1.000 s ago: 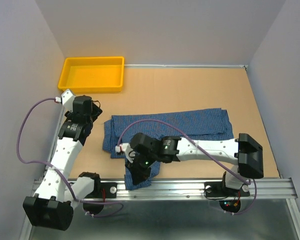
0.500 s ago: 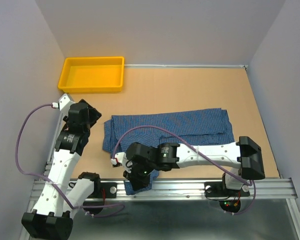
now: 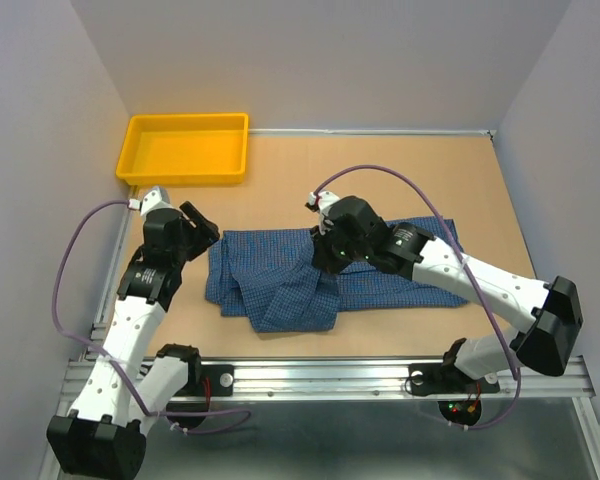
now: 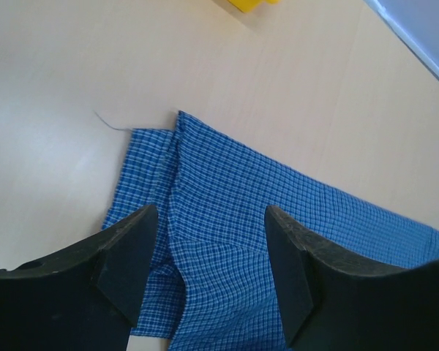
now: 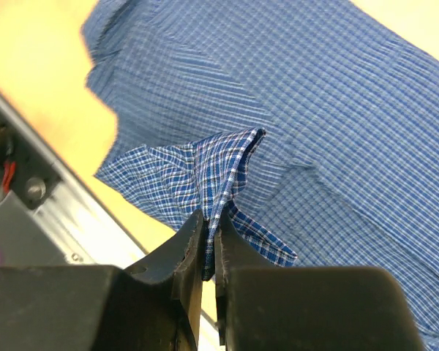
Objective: Fold and stack the long sleeve shirts
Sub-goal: Fold the shirt
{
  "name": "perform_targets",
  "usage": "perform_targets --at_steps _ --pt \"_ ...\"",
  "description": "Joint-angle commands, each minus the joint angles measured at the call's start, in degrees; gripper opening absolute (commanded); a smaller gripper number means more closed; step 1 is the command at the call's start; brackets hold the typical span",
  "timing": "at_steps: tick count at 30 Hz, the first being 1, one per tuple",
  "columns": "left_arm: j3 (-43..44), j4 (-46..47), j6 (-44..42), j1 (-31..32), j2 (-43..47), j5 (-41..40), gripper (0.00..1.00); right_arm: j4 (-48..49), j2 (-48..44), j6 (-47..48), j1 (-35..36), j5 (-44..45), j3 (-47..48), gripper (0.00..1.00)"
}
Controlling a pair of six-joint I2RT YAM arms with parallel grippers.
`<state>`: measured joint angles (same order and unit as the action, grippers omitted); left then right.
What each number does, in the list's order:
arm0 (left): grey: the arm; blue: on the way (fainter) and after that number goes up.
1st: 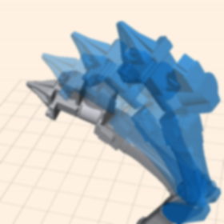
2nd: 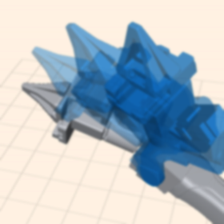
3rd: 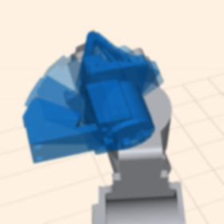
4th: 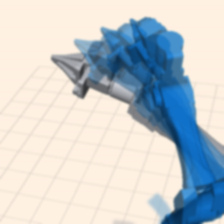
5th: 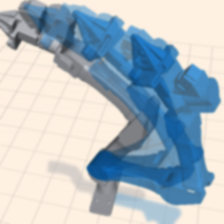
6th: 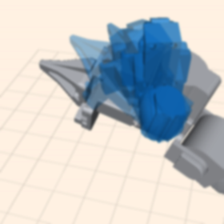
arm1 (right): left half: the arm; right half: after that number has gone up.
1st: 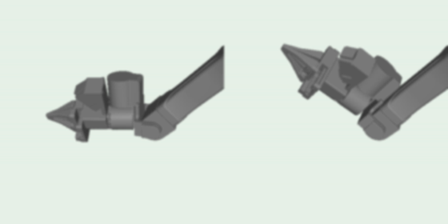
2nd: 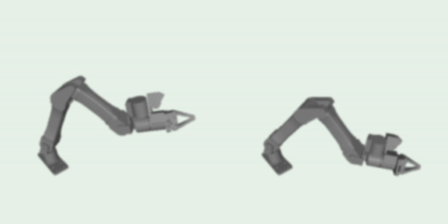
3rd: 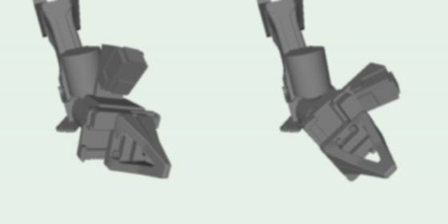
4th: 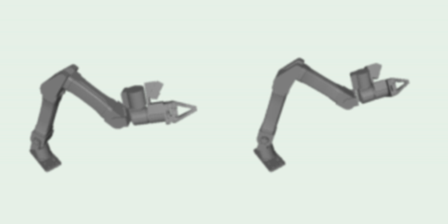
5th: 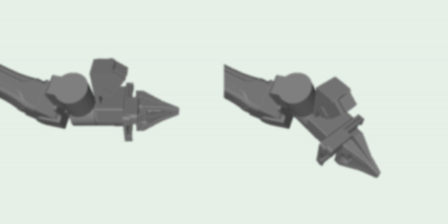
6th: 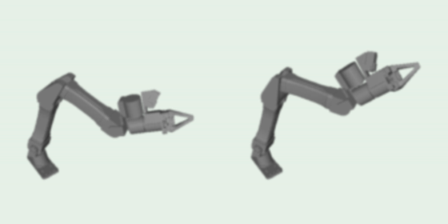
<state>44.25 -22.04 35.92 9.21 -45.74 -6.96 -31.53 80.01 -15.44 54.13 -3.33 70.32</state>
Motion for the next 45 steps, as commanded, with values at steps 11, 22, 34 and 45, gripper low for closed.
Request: perform_targets --at_steps 11,22,34,45 --pt "-3.03 16.42 -1.38 13.98 -20.51 14.87 0.68 7.27 -3.89 -9.16 -17.10 5.53 -11.34 0.09" --pt "-4.35 15.28 -0.41 14.26 -28.00 10.05 0.64 10.25 -4.77 -13.47 -32.59 4.74 -16.88 0.09" --pt "-1.27 13.08 -1.29 14.08 -30.56 6.43 0.64 15.43 -1.09 -12.42 -37.43 1.68 -17.94 0.10" --pt "-2.94 11.32 -1.99 13.99 -27.39 3.27 0.64 18.43 4.37 -11.98 -37.43 -2.81 -13.98 0.11"
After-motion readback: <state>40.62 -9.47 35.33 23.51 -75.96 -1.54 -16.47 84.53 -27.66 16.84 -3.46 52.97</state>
